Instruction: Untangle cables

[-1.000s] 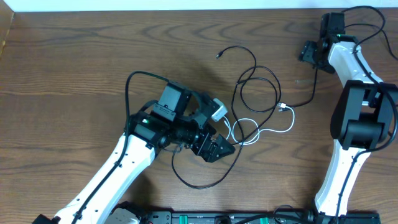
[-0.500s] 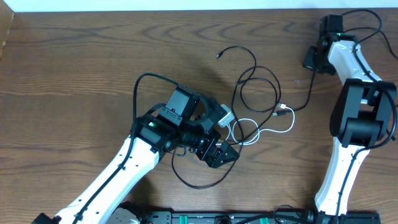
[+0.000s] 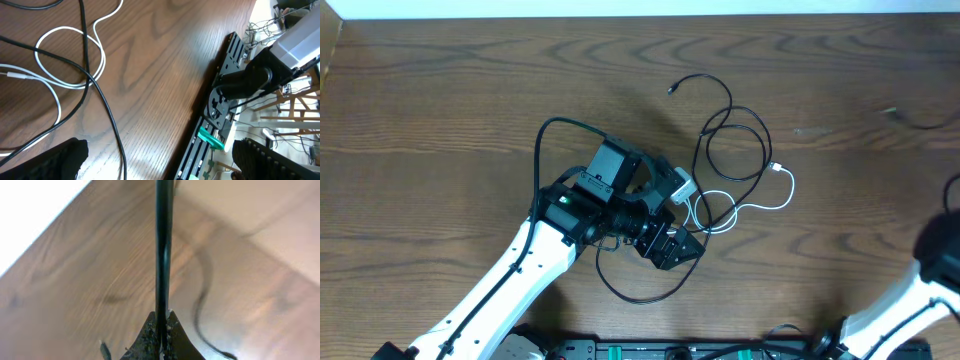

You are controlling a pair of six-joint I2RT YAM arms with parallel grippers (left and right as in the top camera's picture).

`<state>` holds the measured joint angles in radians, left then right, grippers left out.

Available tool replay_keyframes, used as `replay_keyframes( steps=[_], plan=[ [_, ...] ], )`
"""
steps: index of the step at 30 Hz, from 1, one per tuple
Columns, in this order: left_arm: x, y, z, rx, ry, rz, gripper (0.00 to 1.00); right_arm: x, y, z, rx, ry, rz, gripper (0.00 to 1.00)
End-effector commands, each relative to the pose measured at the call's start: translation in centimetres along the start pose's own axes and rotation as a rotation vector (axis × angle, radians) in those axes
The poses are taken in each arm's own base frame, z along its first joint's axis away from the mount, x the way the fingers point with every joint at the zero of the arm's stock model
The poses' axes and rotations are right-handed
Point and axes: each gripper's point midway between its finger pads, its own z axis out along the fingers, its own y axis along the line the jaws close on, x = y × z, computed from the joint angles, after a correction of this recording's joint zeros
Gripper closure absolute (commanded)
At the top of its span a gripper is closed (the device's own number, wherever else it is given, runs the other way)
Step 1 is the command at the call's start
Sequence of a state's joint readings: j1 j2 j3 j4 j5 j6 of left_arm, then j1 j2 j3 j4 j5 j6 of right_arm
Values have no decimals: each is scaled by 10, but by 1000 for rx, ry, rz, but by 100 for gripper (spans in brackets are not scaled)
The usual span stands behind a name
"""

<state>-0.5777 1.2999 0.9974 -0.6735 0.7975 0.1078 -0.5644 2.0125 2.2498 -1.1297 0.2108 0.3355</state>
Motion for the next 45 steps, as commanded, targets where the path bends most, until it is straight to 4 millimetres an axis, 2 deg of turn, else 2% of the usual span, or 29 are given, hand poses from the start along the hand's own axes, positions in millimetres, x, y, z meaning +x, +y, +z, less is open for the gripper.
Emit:
replay_keyframes(
  steps=[1,2,4,5,6,7,10,12,15,19,22,27,29,32,35,36,37,40,45],
  plan=[
    [-2,-1,-1,-5,-4,6,2,-16,-60,-2,73,-20,198,99],
    [-3,0,-1,-6,-5,6,2,-17,-78,1,63,-2,250,99],
    [-3,0,-1,-6,-5,6,2,-14,-93,6,36,32,312,97],
    [-3,0,-1,-6,-5,6,2,-11,-102,9,17,54,356,68],
    [-3,0,-1,-6,-5,6,2,-9,-106,10,7,65,377,44],
    [-3,0,-1,-6,-5,6,2,-7,-111,12,-17,82,405,1],
    [-3,0,-1,-6,-5,6,2,-8,-117,13,-50,93,429,1],
    [-3,0,-1,-6,-5,6,2,-8,-112,13,-85,103,433,1],
    [-3,0,-1,-6,-5,6,2,-5,-83,9,-213,140,399,1],
    [-3,0,-1,-10,-5,7,2,10,-24,-5,-422,206,225,1],
    [-3,6,-1,-44,-4,6,2,42,17,-14,-452,284,47,1],
    [-2,6,-1,-43,-4,6,2,98,42,-25,-263,410,-119,1],
    [-2,7,-1,-46,-4,6,2,114,50,-32,-224,449,-148,1],
    [-2,7,-1,-51,-4,6,2,146,72,-50,-229,531,-223,1],
    [-3,7,-1,-51,-4,7,2,170,80,-65,-216,599,-285,1],
    [-3,8,-1,-55,-4,7,2,175,79,-68,-200,614,-293,1],
    [-2,10,-1,-66,-3,6,2,183,70,-73,-119,641,-269,1],
    [-2,12,-1,-75,-2,6,2,184,63,-69,-25,629,-172,1],
    [-2,12,-2,-76,-2,6,2,210,54,-59,125,702,69,1]
  ],
)
